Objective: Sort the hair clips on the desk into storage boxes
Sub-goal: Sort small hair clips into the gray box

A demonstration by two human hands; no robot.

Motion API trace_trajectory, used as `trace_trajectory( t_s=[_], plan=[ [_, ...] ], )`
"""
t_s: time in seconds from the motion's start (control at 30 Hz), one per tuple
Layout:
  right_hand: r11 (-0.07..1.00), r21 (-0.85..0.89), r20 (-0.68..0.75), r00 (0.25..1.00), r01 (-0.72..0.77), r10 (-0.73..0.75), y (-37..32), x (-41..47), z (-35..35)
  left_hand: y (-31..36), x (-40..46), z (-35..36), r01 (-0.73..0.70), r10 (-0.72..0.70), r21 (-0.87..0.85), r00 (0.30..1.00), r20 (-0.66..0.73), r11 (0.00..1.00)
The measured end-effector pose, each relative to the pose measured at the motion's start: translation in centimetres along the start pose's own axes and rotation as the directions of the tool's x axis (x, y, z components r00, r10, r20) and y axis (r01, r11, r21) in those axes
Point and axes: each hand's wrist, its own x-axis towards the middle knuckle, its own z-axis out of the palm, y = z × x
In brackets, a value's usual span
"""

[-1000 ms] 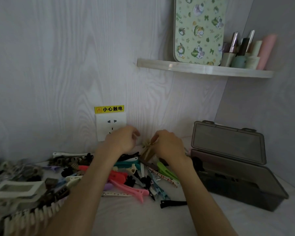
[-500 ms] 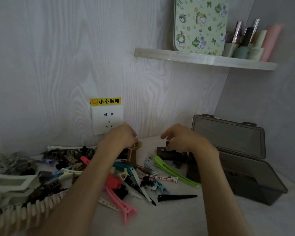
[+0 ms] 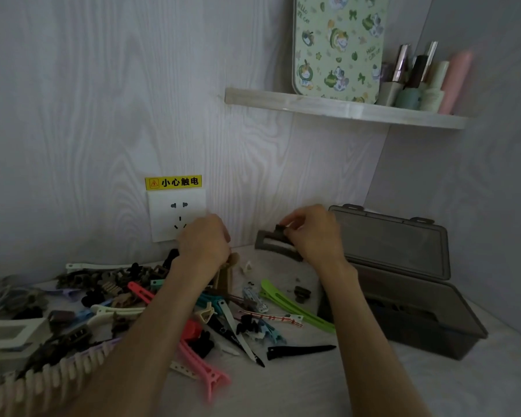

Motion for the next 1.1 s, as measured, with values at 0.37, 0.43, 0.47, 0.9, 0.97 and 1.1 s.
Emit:
trace_trajectory(
  t_s=[0.37,0.43,0.47,0.9,0.97,1.1],
  plan=[
    [0.966,-0.257,0.581,0.803,0.025,0.134,-1.9,-0.8,-4.0,-0.4,0.6,0.0,0.021,-0.015,-0.041,0.991,0.136,0.999],
    [0.874,-0.457,0.675,0.704,0.165,0.22,-2.7,-1.3,-3.6,-0.6,0.3,-0.2,0.023,-0.014,-0.09,0.994,0.109,0.996],
    [0.817,-0.532,0.686,0.68,0.223,0.261,-2.9,-1.6,-2.9,-0.5,0.1,-0.3,0.012,-0.001,-0.119,0.996,0.086,0.993],
    [0.935,-0.33,0.464,0.885,0.132,0.039,-1.0,-3.2,1.7,1.5,-0.4,-1.1,-0.279,0.248,0.027,0.89,0.382,0.96],
    [0.945,-0.298,0.462,0.887,0.132,0.022,-0.9,-3.4,2.2,1.2,-0.3,-1.0,-0.27,0.208,0.105,0.893,0.399,0.957],
    [0.95,-0.276,0.455,0.89,0.144,-0.003,-0.6,-3.5,2.9,1.5,-0.8,0.1,-0.3,0.215,0.237,0.92,0.327,0.924]
  ],
)
